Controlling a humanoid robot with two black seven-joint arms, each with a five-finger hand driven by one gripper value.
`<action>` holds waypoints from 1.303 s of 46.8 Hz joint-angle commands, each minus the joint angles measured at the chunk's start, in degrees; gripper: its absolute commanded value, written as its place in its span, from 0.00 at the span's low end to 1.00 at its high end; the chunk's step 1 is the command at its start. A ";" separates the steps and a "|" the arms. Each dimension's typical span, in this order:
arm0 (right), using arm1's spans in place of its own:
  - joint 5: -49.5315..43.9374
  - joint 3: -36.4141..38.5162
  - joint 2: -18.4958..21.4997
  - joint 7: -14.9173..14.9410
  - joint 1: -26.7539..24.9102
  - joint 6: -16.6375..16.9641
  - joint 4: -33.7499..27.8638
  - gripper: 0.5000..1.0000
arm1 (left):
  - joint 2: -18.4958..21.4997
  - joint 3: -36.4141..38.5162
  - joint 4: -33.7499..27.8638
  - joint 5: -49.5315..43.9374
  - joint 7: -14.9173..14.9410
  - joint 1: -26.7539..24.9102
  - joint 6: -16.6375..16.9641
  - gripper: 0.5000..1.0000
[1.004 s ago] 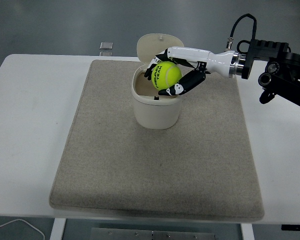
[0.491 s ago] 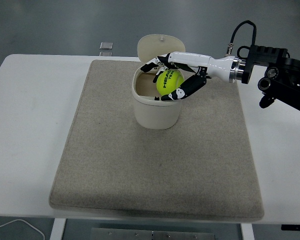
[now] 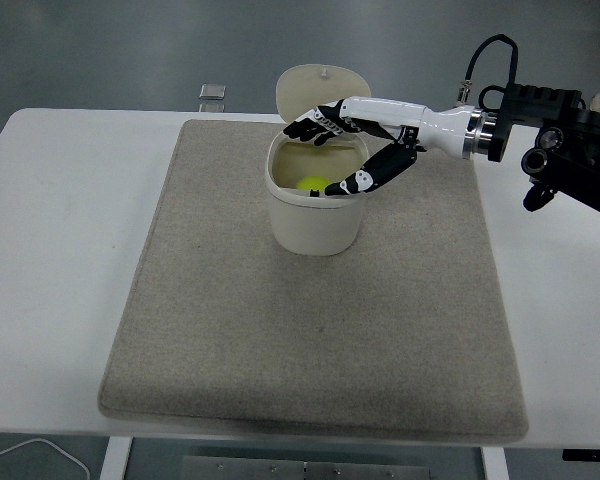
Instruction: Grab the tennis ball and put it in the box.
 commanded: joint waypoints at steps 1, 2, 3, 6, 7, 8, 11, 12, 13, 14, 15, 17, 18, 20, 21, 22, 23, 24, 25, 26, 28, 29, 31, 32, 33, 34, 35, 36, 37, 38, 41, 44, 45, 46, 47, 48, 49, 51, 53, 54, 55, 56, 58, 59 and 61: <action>0.22 0.73 -1.56 0.01 0.58 5.48 0.23 0.71 | 0.00 -0.01 0.05 0.00 0.00 0.00 0.00 0.99; 0.49 0.74 -2.18 0.01 0.93 6.63 0.40 0.71 | 0.00 -0.01 -0.03 0.00 0.00 0.00 0.00 0.99; 1.18 0.74 -2.79 0.01 1.20 7.68 0.49 0.71 | 0.00 -0.01 -0.03 0.00 0.00 0.00 0.00 0.99; 3.99 0.74 -4.11 -0.08 1.90 9.97 0.58 0.71 | 0.00 -0.01 0.05 0.00 0.00 0.00 0.00 0.99; 4.87 0.74 -4.55 -0.08 2.17 10.50 0.58 0.71 | 0.00 -0.01 -0.03 0.00 0.00 0.00 0.00 0.99; 5.58 0.74 -5.16 -0.08 2.34 11.03 0.58 0.72 | 0.00 -0.01 0.05 0.09 0.00 0.00 0.00 0.99; 6.81 0.65 -6.75 -0.17 2.70 12.52 0.58 0.72 | 0.00 -0.01 0.05 0.00 0.00 0.00 0.00 0.99; 7.08 0.73 -7.19 -0.17 2.70 12.96 0.58 0.72 | 0.00 -0.01 0.05 0.00 0.00 0.00 0.00 0.99; 7.17 0.65 -7.63 -0.17 2.70 13.40 0.58 0.72 | 0.00 -0.01 -0.03 0.00 0.00 0.00 0.00 0.99; 7.34 0.65 -8.07 -0.17 2.70 13.75 0.58 0.72 | 0.00 -0.01 -0.03 0.00 0.00 0.00 0.00 0.99; 7.52 0.65 -8.51 -0.17 2.70 14.10 0.58 0.72 | 0.00 -0.01 -0.03 0.00 0.00 0.00 0.00 0.99; 7.96 0.65 -9.39 -0.26 2.52 14.48 0.58 0.72 | 0.00 -0.01 -0.03 0.00 0.00 0.00 0.00 0.99; 8.22 0.65 -9.82 -0.52 2.43 14.48 0.58 0.72 | 0.00 -0.01 0.05 0.00 0.00 0.00 0.00 0.99; 8.75 0.65 -10.27 -1.22 2.26 14.48 0.58 0.72 | 0.00 0.08 0.05 0.00 0.00 0.00 0.00 0.99; 9.01 0.65 -10.44 -1.66 2.17 14.48 0.58 0.72 | 0.00 -0.01 0.05 0.00 0.00 0.00 0.00 0.99; 9.36 0.73 -10.62 -1.92 2.08 14.48 0.41 0.73 | 0.00 -0.01 -0.03 0.00 0.00 0.00 0.00 0.99; 9.80 0.74 -10.79 -2.28 1.91 14.48 0.23 0.74 | 0.00 -0.01 0.05 0.00 0.00 0.00 0.00 0.99; 10.41 0.65 -11.06 -2.71 1.64 14.48 -0.03 0.78 | 0.00 -0.01 0.05 0.00 0.00 0.00 0.00 0.99; 11.12 0.65 -11.23 -3.24 1.29 14.48 -0.21 0.80 | 0.00 -0.01 -0.03 0.00 0.00 0.00 0.00 0.99; 11.91 0.65 -11.41 -3.94 0.85 14.37 -0.47 0.80 | 0.00 -0.01 -0.03 0.00 0.00 0.00 0.00 0.99; 13.66 0.73 -11.59 -5.44 0.15 14.11 -1.09 0.80 | 0.00 -0.01 0.05 0.00 0.00 0.00 0.00 0.99; 14.63 0.74 -11.59 -6.23 -0.11 13.93 -1.44 0.80 | 0.00 -0.01 0.05 0.00 0.00 0.00 0.00 0.99; 16.91 0.74 -11.59 -7.55 -0.38 13.58 -2.32 0.80 | 0.00 0.08 -0.03 0.00 0.00 0.00 0.00 0.99; 18.23 0.74 -11.59 -8.07 -0.47 13.32 -2.76 0.80 | 0.00 0.08 -0.03 0.00 0.00 0.00 0.00 0.99; 19.46 0.74 -11.59 -8.69 -0.64 12.88 -3.37 0.80 | 0.00 -0.01 0.05 0.00 0.00 0.00 0.00 0.99; 20.78 0.74 -11.50 -9.22 -0.73 12.44 -3.90 0.80 | 0.00 -0.01 0.05 0.00 0.00 0.00 0.00 0.99; 22.18 0.65 -11.50 -9.74 -0.91 11.83 -4.43 0.80 | 0.00 -0.01 -0.03 0.00 0.00 0.00 0.00 0.99; 23.59 0.65 -11.41 -10.36 -0.99 11.21 -4.95 0.80 | 0.00 -0.01 0.05 0.00 0.00 0.00 0.00 0.99; 25.00 0.65 -11.24 -11.06 -1.26 10.51 -5.31 0.80 | 0.00 -0.01 -0.03 0.00 0.00 0.00 0.00 0.99; 26.40 0.65 -11.15 -11.76 -1.52 9.72 -5.66 0.80 | 0.00 -0.01 -0.03 0.00 0.00 0.00 0.00 0.99; 30.71 0.74 -10.62 -13.61 -2.57 6.82 -6.45 0.81 | 0.00 -0.01 0.05 0.00 0.00 0.00 0.00 0.99; 34.49 0.65 -10.09 -14.32 -3.63 3.83 -6.63 0.81 | 0.00 -0.01 0.05 0.00 0.00 0.00 0.00 0.99; 35.63 0.65 -9.74 -14.32 -3.89 2.95 -6.63 0.81 | 0.00 -0.01 -0.03 0.00 0.00 0.00 0.00 0.99; 36.60 0.65 -9.48 -14.41 -4.33 1.90 -6.71 0.81 | 0.00 -0.01 0.05 0.00 0.00 0.00 0.00 0.99; 37.39 0.56 -9.04 -14.50 -4.68 1.02 -6.72 0.81 | 0.00 -0.01 0.05 0.00 0.00 0.00 0.00 0.99; 38.10 0.65 -8.60 -14.50 -4.95 0.14 -6.72 0.81 | 0.00 -0.01 0.05 0.00 0.00 0.00 0.00 0.99; 38.98 0.73 -8.08 -14.58 -5.30 -1.00 -6.72 0.81 | 0.00 -0.01 -0.03 0.00 0.00 0.00 0.00 0.99; 40.21 0.74 -7.28 -14.58 -5.65 -2.58 -6.80 0.81 | 0.00 -0.01 0.05 0.00 0.00 0.00 0.00 0.99; 41.79 0.74 -6.67 -14.58 -5.83 -3.90 -6.98 0.81 | 0.00 -0.01 -0.03 0.00 0.00 0.00 0.00 0.99; 42.75 0.74 -6.40 -14.58 -5.92 -4.26 -7.07 0.81 | 0.00 -0.01 0.05 0.00 0.00 0.00 0.00 0.99; 43.89 0.74 -6.23 -14.58 -6.09 -4.61 -7.15 0.81 | 0.00 0.08 -0.03 0.00 0.00 0.00 0.00 0.99; 45.04 0.74 -6.05 -14.67 -6.35 -4.87 -7.24 0.81 | 0.00 -0.01 -0.03 0.00 0.00 0.00 0.00 0.99; 47.58 0.82 -5.79 -14.67 -6.88 -5.23 -8.20 0.81 | 0.00 -0.01 -0.03 0.00 0.00 0.00 0.00 0.99; 48.90 0.82 -5.61 -14.67 -7.06 -5.23 -8.73 0.81 | 0.00 -0.01 -0.03 0.00 0.00 0.00 0.00 0.99; 51.80 0.82 -5.17 -14.67 -7.23 -5.32 -9.79 0.81 | 0.00 -0.01 0.05 0.00 0.00 0.00 0.00 0.99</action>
